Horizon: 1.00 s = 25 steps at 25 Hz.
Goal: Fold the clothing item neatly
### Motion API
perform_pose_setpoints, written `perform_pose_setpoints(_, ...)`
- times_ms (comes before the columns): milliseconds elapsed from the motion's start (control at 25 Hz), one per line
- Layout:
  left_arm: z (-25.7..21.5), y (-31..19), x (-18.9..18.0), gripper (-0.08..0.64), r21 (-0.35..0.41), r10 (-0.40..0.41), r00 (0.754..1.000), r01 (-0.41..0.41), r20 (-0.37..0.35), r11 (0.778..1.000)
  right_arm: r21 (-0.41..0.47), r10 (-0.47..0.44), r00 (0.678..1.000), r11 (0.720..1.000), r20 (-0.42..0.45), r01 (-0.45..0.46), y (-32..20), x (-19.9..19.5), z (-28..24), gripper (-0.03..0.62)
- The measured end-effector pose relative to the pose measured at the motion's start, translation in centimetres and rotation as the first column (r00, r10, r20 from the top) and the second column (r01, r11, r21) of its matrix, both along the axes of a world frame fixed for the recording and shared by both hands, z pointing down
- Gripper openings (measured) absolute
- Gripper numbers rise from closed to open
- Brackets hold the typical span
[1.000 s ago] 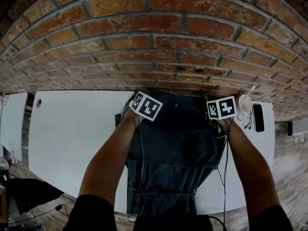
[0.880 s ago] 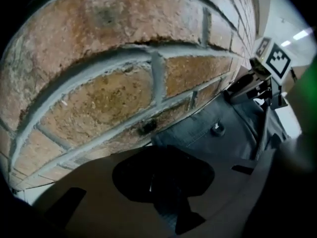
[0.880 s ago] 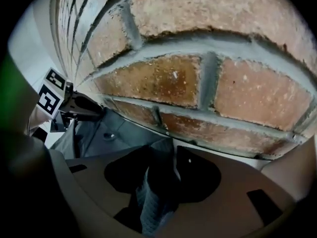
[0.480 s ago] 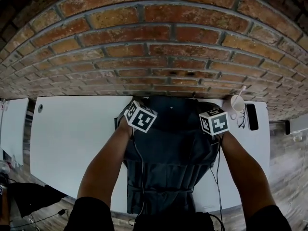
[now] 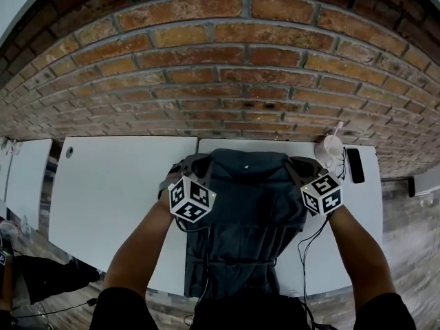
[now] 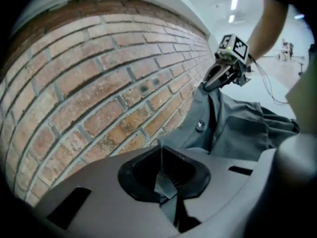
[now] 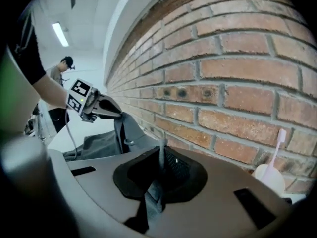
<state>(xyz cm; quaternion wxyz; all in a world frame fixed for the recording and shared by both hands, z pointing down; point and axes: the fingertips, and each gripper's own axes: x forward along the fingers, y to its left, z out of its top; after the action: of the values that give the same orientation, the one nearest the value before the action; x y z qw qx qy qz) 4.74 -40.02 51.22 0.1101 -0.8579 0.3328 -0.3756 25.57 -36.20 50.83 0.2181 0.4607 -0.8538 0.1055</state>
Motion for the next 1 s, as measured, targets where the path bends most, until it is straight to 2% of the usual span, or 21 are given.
perform_pose_setpoints(120,-0.2,3.7,-0.2,0.01,0.086,0.114,0.992,-0.119,0.063,0.989,0.012,-0.143,0.988,0.99,-0.066,0.144,3.3,-1.4,-0.1,0.023)
perform_pose_setpoints(240,1.7,7.6,-0.5,0.01,0.117,0.216,0.961,-0.237,0.17,0.964,-0.048,-0.275,0.951,0.961,-0.143,0.271,6.8,-2.7,1.5,0.023)
perform_pose_setpoints(320,4.2,9.5,-1.1,0.009,0.076,0.25,0.937,-0.275,0.243,0.958,-0.119,-0.332,0.928,0.942,-0.17,0.315,8.8,-3.1,3.4,0.023)
perform_pose_setpoints(400,6.8,10.9,-2.0,0.011,0.011,0.258,0.921,-0.273,0.293,0.962,-0.203,-0.356,0.916,0.926,-0.184,0.319,10.4,-2.8,5.7,0.025)
perform_pose_setpoints(440,7.9,11.4,-2.4,0.011,-0.018,0.255,0.917,-0.262,0.308,0.965,-0.245,-0.364,0.912,0.917,-0.19,0.315,11.0,-2.6,6.9,0.031)
perform_pose_setpoints(520,9.3,11.9,-3.2,0.011,-0.074,0.242,0.917,-0.23,0.318,0.97,-0.318,-0.38,0.904,0.897,-0.195,0.308,12.2,-2.3,8.7,0.086)
perform_pose_setpoints(640,10.0,12.1,-4.7,0.041,-0.165,0.212,0.932,-0.169,0.294,0.972,-0.393,-0.384,0.905,0.872,-0.182,0.291,13.7,-1.8,10.2,0.129)
perform_pose_setpoints(800,9.1,12.5,-7.0,0.095,-0.223,0.186,0.947,-0.128,0.262,0.966,-0.397,-0.378,0.908,0.873,-0.182,0.284,15.0,-1.2,9.7,0.138)
perform_pose_setpoints(880,7.2,12.0,-7.2,0.095,-0.212,0.138,0.973,-0.097,0.187,0.973,-0.356,-0.356,0.918,0.892,-0.173,0.279,14.9,-1.0,7.8,0.135)
perform_pose_setpoints(920,5.9,11.4,-7.0,0.094,-0.202,0.1,0.986,-0.073,0.131,0.977,-0.32,-0.324,0.933,0.91,-0.154,0.263,14.4,-1.0,6.4,0.12)
perform_pose_setpoints(960,4.6,10.6,-6.6,0.094,-0.196,0.059,0.996,-0.045,0.068,0.98,-0.275,-0.275,0.954,0.932,-0.115,0.236,13.5,-0.9,4.8,0.028)
perform_pose_setpoints(1000,3.5,9.7,-6.2,0.094,-0.198,0.017,1.0,-0.015,0.006,0.98,-0.231,-0.213,0.976,0.953,-0.054,0.195,12.3,-0.9,3.1,0.002)
